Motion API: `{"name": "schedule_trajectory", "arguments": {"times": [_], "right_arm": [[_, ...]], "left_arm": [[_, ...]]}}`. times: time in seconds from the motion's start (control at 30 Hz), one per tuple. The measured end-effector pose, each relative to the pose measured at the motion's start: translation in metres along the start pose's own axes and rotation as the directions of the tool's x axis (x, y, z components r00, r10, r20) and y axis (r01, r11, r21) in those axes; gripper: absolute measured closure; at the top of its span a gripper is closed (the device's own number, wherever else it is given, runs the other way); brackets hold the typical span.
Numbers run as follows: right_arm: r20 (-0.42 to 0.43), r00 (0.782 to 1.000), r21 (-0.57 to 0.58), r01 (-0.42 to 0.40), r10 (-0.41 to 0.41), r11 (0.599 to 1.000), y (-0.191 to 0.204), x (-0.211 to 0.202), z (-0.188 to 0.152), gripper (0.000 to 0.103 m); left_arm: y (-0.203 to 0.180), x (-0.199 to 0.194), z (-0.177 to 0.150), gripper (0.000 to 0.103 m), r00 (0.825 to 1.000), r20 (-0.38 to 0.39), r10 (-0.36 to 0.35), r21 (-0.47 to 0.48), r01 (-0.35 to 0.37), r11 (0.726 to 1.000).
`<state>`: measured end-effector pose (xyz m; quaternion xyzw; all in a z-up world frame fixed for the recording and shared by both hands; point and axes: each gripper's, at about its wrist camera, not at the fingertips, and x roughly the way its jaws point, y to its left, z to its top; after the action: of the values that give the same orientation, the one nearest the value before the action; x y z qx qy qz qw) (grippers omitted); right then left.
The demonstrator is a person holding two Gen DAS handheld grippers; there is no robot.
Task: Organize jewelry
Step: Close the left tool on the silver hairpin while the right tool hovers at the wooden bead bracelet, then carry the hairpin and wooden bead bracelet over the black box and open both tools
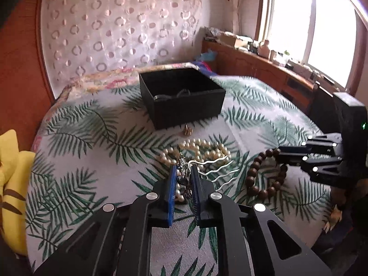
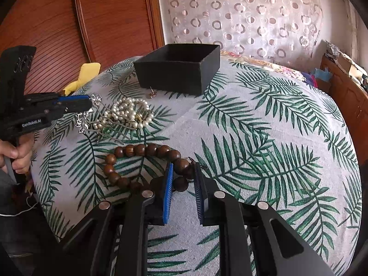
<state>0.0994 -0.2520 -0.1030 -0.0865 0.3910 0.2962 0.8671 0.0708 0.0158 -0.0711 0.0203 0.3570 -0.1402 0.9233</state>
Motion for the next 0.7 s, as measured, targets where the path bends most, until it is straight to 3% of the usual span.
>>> {"name": "schedule_trajectory", "arguments": {"times": [0.7], "right_arm": [[0.202, 0.979, -0.078, 0.001, 0.014, 0.997, 0.013, -0.048, 0.087, 0.084]], "left_arm": [[0.009, -0.022, 0.048, 0.096, 0.991, 0.135, 0.007, -0.022, -0.005, 1.0]]}}
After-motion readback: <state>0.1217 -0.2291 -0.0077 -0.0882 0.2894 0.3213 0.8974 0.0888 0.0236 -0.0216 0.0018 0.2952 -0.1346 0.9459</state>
